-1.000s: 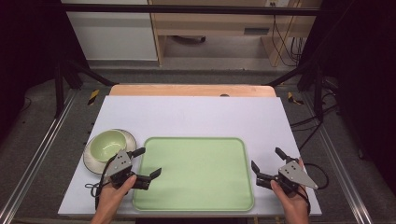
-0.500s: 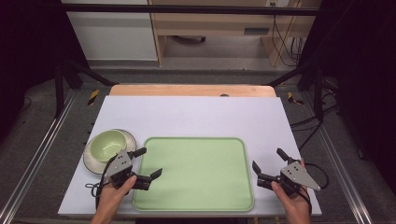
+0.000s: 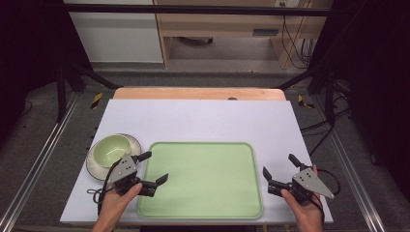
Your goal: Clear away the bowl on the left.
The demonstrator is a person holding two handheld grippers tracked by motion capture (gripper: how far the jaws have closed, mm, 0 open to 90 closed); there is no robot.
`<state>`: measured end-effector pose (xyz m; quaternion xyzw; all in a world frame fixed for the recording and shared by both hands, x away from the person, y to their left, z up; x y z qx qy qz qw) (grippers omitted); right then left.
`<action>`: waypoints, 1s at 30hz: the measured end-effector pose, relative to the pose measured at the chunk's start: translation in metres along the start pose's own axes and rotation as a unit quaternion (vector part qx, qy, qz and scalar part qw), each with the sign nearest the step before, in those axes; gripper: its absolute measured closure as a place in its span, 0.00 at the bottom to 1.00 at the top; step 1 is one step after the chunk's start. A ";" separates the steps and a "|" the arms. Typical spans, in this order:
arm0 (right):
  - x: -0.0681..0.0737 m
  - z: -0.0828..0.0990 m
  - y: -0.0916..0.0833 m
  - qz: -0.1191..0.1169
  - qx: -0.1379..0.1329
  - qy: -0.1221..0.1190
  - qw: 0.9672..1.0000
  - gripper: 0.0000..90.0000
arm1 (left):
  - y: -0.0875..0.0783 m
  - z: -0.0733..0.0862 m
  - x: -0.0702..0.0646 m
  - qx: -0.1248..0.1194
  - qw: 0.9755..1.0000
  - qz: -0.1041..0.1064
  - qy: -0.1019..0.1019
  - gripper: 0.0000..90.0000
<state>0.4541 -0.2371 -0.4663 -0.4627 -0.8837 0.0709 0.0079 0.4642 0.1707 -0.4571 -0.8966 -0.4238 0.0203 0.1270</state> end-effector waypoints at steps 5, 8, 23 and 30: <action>0.001 0.000 -0.001 -0.001 0.000 -0.002 1.000 0.04 | -0.003 -0.029 0.005 -0.019 1.000 -0.003 0.007 0.02; 0.001 0.000 -0.001 0.000 0.001 -0.002 1.000 0.04 | -0.001 -0.049 0.013 -0.026 1.000 -0.009 0.015 0.02; 0.003 0.003 0.003 0.003 0.008 -0.003 1.000 0.04 | -0.018 -0.083 0.099 0.004 0.995 -0.104 -0.006 0.05; 0.002 0.001 0.002 0.008 0.005 -0.005 1.000 0.05 | -0.043 -0.065 0.135 0.022 0.990 -0.140 0.005 0.04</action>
Point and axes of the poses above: each handheld gripper's, and its own axes: y roughly forward along the jaws, z roughly out of its underside, x roughly to its left, the point moved 7 cm from there along y, roughly forward along the jaws, and after that the axes turned 12 degrees about -z, right-handed, at the moved point
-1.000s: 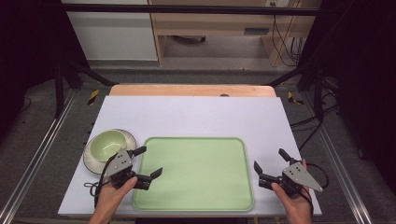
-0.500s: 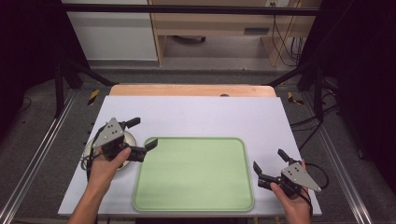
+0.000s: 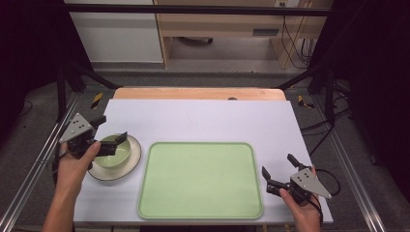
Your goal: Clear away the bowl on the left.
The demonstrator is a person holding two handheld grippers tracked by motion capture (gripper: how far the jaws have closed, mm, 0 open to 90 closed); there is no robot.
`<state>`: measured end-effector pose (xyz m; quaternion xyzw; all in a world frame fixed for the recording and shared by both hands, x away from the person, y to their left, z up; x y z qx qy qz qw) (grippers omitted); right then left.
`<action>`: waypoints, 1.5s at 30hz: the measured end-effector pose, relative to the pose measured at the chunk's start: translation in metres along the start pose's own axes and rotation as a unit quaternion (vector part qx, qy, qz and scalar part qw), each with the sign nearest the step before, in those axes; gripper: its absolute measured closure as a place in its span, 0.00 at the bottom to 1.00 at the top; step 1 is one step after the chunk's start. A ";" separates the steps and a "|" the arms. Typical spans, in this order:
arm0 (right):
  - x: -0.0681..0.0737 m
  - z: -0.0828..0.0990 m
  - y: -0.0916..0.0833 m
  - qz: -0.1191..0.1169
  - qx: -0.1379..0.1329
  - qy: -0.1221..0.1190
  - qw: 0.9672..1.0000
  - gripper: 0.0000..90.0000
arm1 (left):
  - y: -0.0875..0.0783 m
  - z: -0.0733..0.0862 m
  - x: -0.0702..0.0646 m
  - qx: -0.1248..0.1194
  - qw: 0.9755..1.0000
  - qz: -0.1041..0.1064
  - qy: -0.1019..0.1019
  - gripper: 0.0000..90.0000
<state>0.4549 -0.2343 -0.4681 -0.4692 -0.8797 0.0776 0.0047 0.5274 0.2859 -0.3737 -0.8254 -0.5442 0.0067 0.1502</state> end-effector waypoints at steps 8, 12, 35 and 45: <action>0.002 0.000 0.001 -0.005 0.001 0.000 1.000 0.05 | -0.010 0.021 0.040 0.016 0.998 -0.048 -0.039 0.05; 0.001 0.000 0.000 -0.004 0.003 -0.004 1.000 0.05 | -0.009 0.029 0.048 0.032 0.997 -0.065 -0.037 0.05; 0.002 0.001 0.001 -0.006 0.004 -0.004 1.000 0.05 | -0.004 0.083 0.072 0.156 0.980 -0.096 -0.073 0.07; 0.003 0.001 0.002 -0.007 0.007 -0.004 1.000 0.05 | -0.002 0.106 0.070 0.238 0.964 -0.086 -0.081 0.19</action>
Point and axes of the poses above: each handheld gripper's, and its own axes: y roughly forward along the jaws, z roughly out of its underside, x roughly to its left, the point moved 7 cm from there along y, roughly forward along the jaws, and after that the axes turned 12 degrees about -z, right-handed, at the moved point
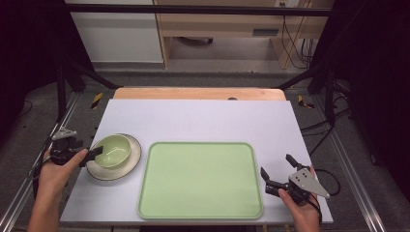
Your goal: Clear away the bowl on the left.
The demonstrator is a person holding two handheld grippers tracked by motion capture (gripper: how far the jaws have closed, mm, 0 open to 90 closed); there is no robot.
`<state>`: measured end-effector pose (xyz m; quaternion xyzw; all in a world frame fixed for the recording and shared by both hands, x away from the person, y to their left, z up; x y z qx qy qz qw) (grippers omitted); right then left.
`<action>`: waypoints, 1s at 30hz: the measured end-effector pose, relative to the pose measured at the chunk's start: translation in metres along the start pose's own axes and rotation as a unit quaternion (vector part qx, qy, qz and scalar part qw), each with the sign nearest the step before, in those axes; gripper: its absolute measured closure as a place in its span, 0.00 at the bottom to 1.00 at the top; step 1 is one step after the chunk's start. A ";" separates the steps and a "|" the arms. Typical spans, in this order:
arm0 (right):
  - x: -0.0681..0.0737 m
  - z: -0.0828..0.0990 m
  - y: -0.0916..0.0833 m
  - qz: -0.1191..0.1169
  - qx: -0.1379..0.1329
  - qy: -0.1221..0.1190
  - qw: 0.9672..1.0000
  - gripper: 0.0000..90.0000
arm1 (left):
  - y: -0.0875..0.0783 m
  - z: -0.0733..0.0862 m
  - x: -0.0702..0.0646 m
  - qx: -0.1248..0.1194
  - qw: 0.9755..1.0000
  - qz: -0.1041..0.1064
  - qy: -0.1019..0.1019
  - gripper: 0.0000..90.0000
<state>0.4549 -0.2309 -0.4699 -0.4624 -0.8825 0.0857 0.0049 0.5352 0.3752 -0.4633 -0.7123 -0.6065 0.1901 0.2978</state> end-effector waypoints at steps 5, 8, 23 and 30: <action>0.001 0.000 0.000 -0.002 0.002 -0.001 1.000 0.05 | 0.007 0.004 -0.008 0.019 1.000 0.006 -0.007 0.30; 0.001 0.001 0.001 -0.001 0.003 0.000 1.000 0.05 | 0.011 0.005 -0.010 0.025 1.000 0.000 -0.013 0.39; 0.001 0.001 0.001 -0.003 0.005 0.001 1.000 0.05 | 0.023 0.015 -0.014 0.053 0.998 -0.010 -0.031 0.59; 0.003 0.000 0.002 -0.006 0.005 0.000 1.000 0.05 | 0.024 0.015 -0.015 0.056 0.997 -0.012 -0.049 0.73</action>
Point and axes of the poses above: each handheld gripper's, and its own axes: y roughly forward along the jaws, z roughly out of its underside, x roughly to its left, the point moved 7 cm from there along y, roughly forward along the jaws, and after that the axes turned 12 degrees about -z, right-handed, at the moved point
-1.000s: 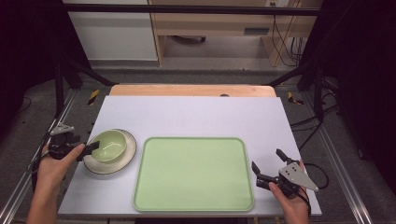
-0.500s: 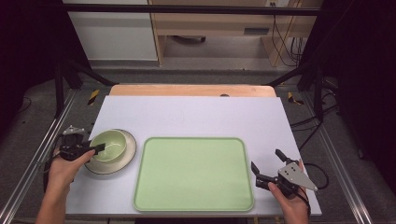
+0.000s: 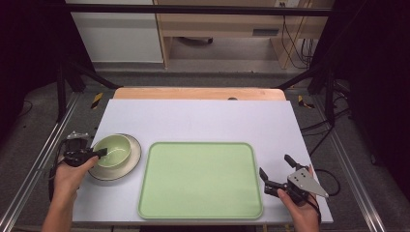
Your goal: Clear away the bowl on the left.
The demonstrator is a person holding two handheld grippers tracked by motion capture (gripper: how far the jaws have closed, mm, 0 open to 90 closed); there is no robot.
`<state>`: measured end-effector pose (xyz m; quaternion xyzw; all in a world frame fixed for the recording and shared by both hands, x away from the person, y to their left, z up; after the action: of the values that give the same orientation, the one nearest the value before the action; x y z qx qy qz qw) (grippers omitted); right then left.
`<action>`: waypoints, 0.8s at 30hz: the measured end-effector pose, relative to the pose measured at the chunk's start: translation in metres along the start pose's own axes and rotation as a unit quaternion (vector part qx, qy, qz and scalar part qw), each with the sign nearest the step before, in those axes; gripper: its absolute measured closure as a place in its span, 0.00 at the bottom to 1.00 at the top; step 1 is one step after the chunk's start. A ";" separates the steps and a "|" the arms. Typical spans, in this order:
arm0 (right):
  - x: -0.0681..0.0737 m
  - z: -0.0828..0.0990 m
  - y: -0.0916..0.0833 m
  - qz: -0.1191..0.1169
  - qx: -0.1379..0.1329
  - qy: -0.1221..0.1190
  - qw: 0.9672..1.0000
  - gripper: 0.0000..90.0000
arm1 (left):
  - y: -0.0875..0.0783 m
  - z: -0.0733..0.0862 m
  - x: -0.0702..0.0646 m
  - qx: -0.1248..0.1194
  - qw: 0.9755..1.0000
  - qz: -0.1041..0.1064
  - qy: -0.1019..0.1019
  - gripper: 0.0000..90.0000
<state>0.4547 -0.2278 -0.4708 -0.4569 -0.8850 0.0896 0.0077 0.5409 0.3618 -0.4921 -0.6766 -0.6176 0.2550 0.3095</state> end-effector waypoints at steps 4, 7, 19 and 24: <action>-0.001 0.000 0.001 0.001 0.000 0.002 1.000 0.05 | 0.001 0.001 0.003 0.008 1.000 0.002 -0.005 0.78; -0.002 0.001 0.001 0.002 0.001 0.002 1.000 0.05 | 0.001 0.001 0.001 0.008 1.000 0.008 -0.010 0.83; -0.002 0.000 -0.001 0.002 -0.002 0.005 1.000 0.05 | 0.002 0.001 -0.001 0.005 1.000 0.001 -0.016 0.92; -0.001 0.000 0.001 -0.001 -0.002 0.004 1.000 0.05 | 0.002 0.001 -0.001 0.002 0.999 0.023 -0.031 0.92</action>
<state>0.4557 -0.2281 -0.4706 -0.4566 -0.8854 0.0864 0.0106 0.5415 0.3606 -0.4942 -0.6822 -0.6103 0.2839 0.2858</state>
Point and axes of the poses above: each handheld gripper's, and its own axes: y roughly forward along the jaws, z roughly out of its underside, x roughly to its left, the point moved 7 cm from there along y, roughly forward along the jaws, and after that the axes turned 12 degrees about -z, right-handed, at the moved point
